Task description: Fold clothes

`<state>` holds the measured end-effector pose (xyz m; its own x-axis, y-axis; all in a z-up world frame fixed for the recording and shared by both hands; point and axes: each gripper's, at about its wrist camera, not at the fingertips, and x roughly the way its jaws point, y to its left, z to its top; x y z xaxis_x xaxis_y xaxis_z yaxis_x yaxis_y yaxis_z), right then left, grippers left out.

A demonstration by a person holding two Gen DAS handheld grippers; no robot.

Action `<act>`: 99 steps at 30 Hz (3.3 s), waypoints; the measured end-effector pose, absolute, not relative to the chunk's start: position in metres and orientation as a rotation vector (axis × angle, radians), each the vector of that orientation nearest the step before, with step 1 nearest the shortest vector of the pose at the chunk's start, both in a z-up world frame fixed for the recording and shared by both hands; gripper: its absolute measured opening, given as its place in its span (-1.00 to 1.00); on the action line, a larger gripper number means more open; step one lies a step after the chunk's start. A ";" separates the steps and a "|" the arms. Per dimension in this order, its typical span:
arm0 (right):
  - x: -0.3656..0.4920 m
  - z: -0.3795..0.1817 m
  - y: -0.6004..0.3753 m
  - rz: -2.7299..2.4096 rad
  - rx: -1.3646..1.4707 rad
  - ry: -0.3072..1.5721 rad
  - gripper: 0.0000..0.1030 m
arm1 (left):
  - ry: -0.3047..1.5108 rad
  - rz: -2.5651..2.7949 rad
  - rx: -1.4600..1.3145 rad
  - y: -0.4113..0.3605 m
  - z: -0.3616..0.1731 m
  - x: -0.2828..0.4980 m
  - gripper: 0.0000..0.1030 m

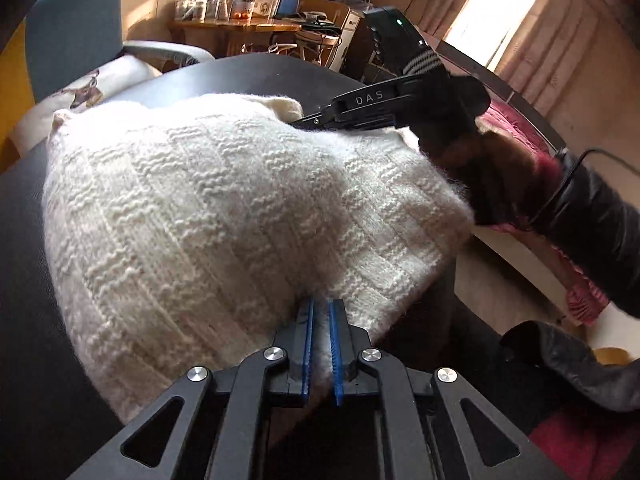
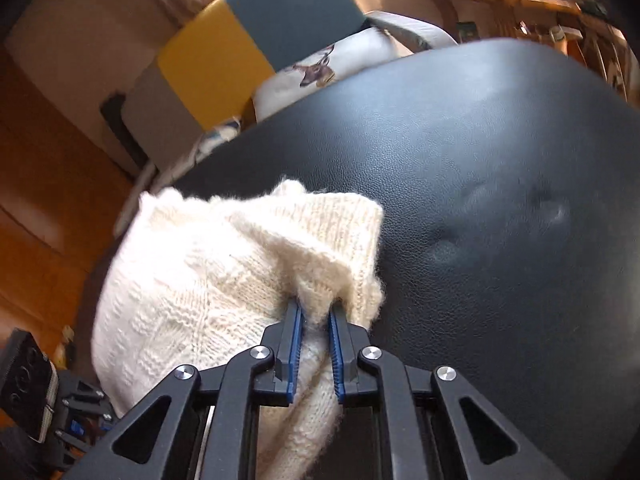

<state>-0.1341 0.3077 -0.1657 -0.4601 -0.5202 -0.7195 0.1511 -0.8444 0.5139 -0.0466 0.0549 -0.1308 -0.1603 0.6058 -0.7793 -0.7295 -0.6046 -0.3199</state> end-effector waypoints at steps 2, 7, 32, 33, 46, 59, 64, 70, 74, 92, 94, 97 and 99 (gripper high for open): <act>-0.132 -0.166 0.313 -2.308 1.323 -0.584 -0.71 | 0.101 1.847 -1.186 0.051 -0.120 -0.048 -0.84; -0.117 -0.133 0.323 -2.369 1.236 -0.614 -0.46 | -0.003 1.896 -1.138 0.047 -0.102 -0.055 -0.80; -0.047 -0.156 0.256 -2.218 1.315 -0.116 -0.47 | -0.174 2.002 -1.196 0.012 -0.134 -0.044 -0.61; -0.046 -0.156 0.256 -2.227 1.305 -0.125 -0.46 | -0.213 2.011 -1.180 0.005 -0.127 -0.047 -0.60; -0.075 -0.086 0.251 -2.350 1.186 -0.108 -0.34 | -0.207 2.184 -1.105 -0.010 -0.092 -0.139 -0.32; -0.141 -0.142 0.265 -2.273 1.318 -0.460 -0.34 | -0.218 2.191 -1.158 0.000 -0.125 -0.143 -0.26; -0.111 -0.135 0.314 -2.200 1.244 -0.870 0.60 | -0.559 2.152 -1.124 -0.058 -0.113 -0.150 0.34; -0.113 -0.160 0.315 -2.040 1.351 -1.007 0.82 | -0.741 2.031 -1.263 -0.104 -0.146 -0.161 0.55; -0.125 -0.174 0.303 -1.973 1.401 -1.043 0.82 | -0.748 1.930 -1.330 -0.096 -0.164 -0.159 0.62; -0.110 -0.170 0.260 -2.129 1.381 -0.833 -0.37 | -0.521 2.007 -1.276 -0.025 -0.147 -0.129 -0.08; -0.099 -0.162 0.270 -2.173 1.354 -0.819 -0.38 | -0.486 2.002 -1.240 -0.010 -0.135 -0.127 -0.09; -0.081 -0.151 0.300 -2.231 1.313 -0.851 -0.38 | -0.433 1.967 -1.188 0.025 -0.118 -0.130 -0.09; -0.068 -0.142 0.329 -2.279 1.278 -0.901 -0.38 | -0.389 1.932 -1.165 0.054 -0.106 -0.136 -0.09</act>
